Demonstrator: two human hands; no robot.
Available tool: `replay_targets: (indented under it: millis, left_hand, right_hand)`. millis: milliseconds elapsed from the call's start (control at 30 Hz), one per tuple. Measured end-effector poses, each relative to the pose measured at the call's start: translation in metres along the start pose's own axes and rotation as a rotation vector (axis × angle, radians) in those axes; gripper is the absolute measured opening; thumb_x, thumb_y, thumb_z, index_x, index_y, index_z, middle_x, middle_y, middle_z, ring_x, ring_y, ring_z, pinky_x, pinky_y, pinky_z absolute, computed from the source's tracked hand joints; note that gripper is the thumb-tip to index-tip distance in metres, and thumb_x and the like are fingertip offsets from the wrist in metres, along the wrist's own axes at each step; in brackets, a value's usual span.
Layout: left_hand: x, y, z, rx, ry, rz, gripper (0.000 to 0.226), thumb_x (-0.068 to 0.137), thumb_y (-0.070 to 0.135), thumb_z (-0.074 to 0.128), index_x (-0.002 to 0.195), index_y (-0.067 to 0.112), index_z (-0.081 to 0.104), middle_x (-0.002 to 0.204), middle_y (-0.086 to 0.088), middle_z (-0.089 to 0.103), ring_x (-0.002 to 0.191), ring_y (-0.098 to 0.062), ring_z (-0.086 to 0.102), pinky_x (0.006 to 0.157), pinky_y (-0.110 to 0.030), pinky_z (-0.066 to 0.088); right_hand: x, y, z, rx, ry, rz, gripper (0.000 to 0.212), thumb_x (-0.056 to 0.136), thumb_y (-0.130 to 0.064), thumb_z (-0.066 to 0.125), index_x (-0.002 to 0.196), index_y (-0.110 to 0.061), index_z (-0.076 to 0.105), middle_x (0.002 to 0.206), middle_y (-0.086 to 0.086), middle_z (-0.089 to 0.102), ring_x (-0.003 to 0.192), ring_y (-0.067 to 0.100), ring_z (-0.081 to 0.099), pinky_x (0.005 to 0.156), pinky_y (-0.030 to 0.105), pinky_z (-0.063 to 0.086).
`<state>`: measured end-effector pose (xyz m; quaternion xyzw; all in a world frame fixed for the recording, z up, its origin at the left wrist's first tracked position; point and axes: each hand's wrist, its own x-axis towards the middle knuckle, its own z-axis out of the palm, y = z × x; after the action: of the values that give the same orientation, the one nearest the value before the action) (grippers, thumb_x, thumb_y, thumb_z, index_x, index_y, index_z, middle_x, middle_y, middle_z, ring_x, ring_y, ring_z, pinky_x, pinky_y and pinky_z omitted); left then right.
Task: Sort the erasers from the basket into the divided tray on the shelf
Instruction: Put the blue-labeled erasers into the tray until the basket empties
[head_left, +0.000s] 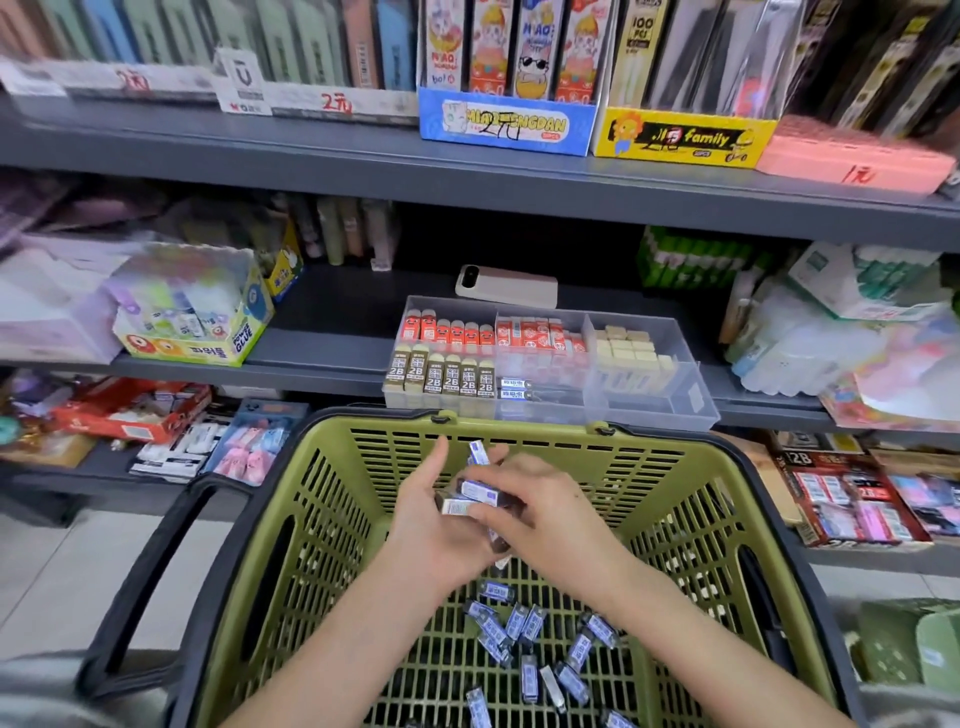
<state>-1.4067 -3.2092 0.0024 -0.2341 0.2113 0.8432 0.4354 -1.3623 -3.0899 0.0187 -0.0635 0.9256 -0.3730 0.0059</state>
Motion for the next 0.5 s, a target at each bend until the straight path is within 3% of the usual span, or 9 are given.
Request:
replay_targets:
  millis: [100, 200, 300, 400, 500]
  left_hand:
    - [-0.006, 0.002, 0.004, 0.024, 0.007, -0.030, 0.048, 0.089, 0.047, 0.051, 0.087, 0.004, 0.072, 0.078, -0.015, 0.070, 0.060, -0.031, 0.069, 0.053, -0.039, 0.057]
    - [-0.010, 0.004, 0.013, 0.035, -0.016, -0.076, 0.052, 0.086, 0.040, 0.051, 0.068, -0.004, 0.072, 0.071, -0.018, 0.068, 0.058, -0.030, 0.068, 0.051, -0.039, 0.056]
    - [-0.012, 0.005, 0.022, 0.023, -0.011, -0.059, 0.038, 0.079, 0.033, 0.058, 0.077, -0.001, 0.072, 0.080, -0.017, 0.070, 0.063, -0.031, 0.069, 0.052, -0.036, 0.057]
    - [-0.013, 0.012, 0.030, 0.049, -0.006, -0.036, 0.038, 0.080, 0.038, 0.060, 0.084, 0.003, 0.075, 0.087, -0.016, 0.069, 0.068, -0.032, 0.065, 0.042, -0.023, 0.048]
    - [-0.014, 0.026, 0.037, 0.159, -0.020, 0.053, 0.038, 0.076, 0.038, 0.060, 0.084, 0.005, 0.077, 0.087, -0.015, 0.069, 0.065, -0.031, 0.063, 0.042, -0.018, 0.039]
  right_hand:
    - [0.000, -0.010, -0.010, -0.024, -0.049, -0.018, 0.034, 0.091, -0.026, 0.058, 0.125, -0.027, 0.059, 0.117, -0.004, 0.051, 0.108, 0.009, 0.051, 0.095, 0.021, 0.039]
    - [0.002, -0.022, -0.023, -0.089, -0.017, -0.040, 0.031, 0.090, -0.036, 0.057, 0.121, -0.037, 0.060, 0.103, -0.006, 0.046, 0.084, 0.001, 0.051, 0.080, 0.018, 0.041]
    - [0.007, -0.030, -0.042, 0.104, 0.060, -0.007, 0.023, 0.090, -0.028, 0.059, 0.111, -0.036, 0.064, 0.090, -0.009, 0.047, 0.073, -0.004, 0.050, 0.071, 0.013, 0.040]
    - [0.020, -0.026, -0.070, 0.393, 0.172, 0.038, 0.019, 0.089, -0.013, 0.060, 0.093, -0.031, 0.064, 0.082, -0.007, 0.063, 0.063, -0.002, 0.056, 0.063, 0.015, 0.045]
    - [0.040, -0.001, -0.090, 0.304, 0.356, 0.160, 0.017, 0.083, -0.011, 0.068, 0.085, -0.025, 0.058, 0.075, 0.013, 0.061, 0.060, 0.015, 0.051, 0.060, 0.031, 0.043]
